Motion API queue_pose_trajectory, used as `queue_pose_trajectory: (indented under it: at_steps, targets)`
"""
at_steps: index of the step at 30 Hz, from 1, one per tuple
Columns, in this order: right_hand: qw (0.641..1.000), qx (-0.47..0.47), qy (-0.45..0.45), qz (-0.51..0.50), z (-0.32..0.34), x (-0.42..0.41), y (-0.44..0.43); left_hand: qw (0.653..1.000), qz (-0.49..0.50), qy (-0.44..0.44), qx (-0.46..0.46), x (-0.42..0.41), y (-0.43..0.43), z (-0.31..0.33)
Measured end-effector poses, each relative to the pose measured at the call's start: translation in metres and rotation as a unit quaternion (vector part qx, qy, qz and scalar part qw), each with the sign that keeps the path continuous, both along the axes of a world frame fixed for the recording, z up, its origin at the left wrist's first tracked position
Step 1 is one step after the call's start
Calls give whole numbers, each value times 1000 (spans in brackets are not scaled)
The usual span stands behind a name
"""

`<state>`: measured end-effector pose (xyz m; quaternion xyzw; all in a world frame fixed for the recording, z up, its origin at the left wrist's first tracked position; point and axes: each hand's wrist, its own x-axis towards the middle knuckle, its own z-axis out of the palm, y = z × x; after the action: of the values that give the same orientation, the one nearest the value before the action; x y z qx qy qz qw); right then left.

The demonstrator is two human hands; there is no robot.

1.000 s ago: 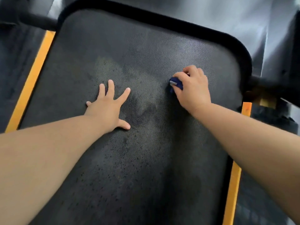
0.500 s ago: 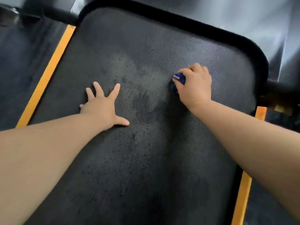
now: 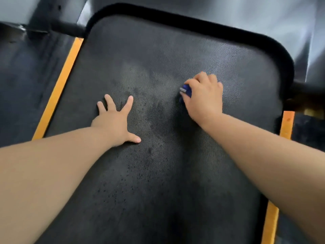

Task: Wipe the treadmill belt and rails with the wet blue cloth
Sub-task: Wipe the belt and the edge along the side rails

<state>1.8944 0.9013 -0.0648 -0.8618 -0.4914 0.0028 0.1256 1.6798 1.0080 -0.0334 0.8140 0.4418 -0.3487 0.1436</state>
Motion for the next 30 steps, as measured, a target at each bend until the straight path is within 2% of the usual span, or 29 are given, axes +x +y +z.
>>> queue_pose_trajectory:
  at_steps: [2, 4, 6, 8, 10, 12, 15, 17, 20, 23, 25, 27, 30]
  targets:
    - [996, -9, 4, 84, 2, -39, -23, 1000, 4, -5, 1, 0, 0, 1]
    - [977, -18, 32, 209, -4, -76, -56, 1000, 3, -10, 8, 0, -1, -1]
    - [960, -20, 29, 278, -9, -75, -64, 1000, 5, -11, 11, -1, -2, -4]
    - [971, -11, 12, 239, -10, -55, -45, 1000, 5, -12, 12, -1, -1, -5]
    - [994, 15, 12, 107, -8, -30, -16, 1000, 3, -6, 9, -1, 0, -5]
    - [1000, 0, 18, 2, -5, -6, 7, 1000, 3, 0, 9, 0, -1, -6]
    - [999, -11, 14, -42, -2, -9, 20, 1000, 1, 9, 10, 2, 0, -5]
    - [1000, 7, 13, 13, -1, -36, 12, 1000, 5, 10, 4, 4, 0, -4]
    - [984, -4, 45, 173, -5, -79, -13, 1000, 7, 8, 2, 4, 0, -5]
    - [966, -10, 41, 254, -8, -68, -16, 1000, 2, 15, 4, 5, 1, -6]
    - [981, 12, 32, 191, -10, -46, -2, 1000, -1, 22, 1, 5, 1, -4]
    - [997, 26, 50, 56, -5, -19, 18, 1000, -3, 25, -3, 5, 1, -4]
    - [996, 10, 63, -61, -2, -9, 35, 1000, -5, 28, -3, 4, 2, -4]
